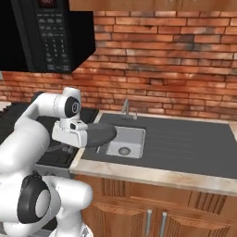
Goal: Place the pan on the rear left burner on the stove. Then place the tomato and the onion in the pan and turn on the rear left burner.
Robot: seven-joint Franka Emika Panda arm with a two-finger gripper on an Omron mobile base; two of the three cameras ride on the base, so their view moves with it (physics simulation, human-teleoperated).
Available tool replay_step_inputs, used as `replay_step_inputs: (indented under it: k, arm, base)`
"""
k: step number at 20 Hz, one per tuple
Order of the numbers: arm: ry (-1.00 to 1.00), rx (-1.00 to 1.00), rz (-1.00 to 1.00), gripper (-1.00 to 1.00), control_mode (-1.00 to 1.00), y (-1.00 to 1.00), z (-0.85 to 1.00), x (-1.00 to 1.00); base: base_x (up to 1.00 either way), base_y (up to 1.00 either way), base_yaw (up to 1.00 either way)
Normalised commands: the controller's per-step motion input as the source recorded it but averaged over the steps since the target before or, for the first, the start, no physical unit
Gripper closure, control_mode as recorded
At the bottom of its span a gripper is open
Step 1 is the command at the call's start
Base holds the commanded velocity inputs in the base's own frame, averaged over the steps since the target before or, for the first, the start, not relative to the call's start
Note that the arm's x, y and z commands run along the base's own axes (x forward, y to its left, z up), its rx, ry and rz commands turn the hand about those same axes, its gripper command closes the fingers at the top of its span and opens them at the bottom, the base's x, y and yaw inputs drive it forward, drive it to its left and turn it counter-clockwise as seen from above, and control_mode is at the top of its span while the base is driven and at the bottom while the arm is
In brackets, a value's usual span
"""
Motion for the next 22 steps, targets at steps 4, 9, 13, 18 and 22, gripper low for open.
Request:
replay_step_inputs:
  k: [4, 9, 13, 18, 22]
  arm:
    - [0.0, 0.0, 0.0, 1.0, 1.0, 0.0, 0.0, 0.0]
    - [0.0, 0.0, 0.0, 1.0, 1.0, 0.0, 0.0, 0.0]
    - [0.0, 0.0, 0.0, 1.0, 1.0, 0.0, 0.0, 0.0]
    - [0.0, 0.0, 0.0, 1.0, 1.0, 0.0, 0.0, 0.0]
    - [0.0, 0.0, 0.0, 1.0, 1.0, 0.0, 0.0, 0.0]
  base:
    - [0.0, 0.74, 0.0]
    - [0.0, 0.69, 0.0]
    - [0.0, 0.59, 0.0]
    - [0.02, 0.54, 0.0]
    - [0.05, 0.57, 0.0]
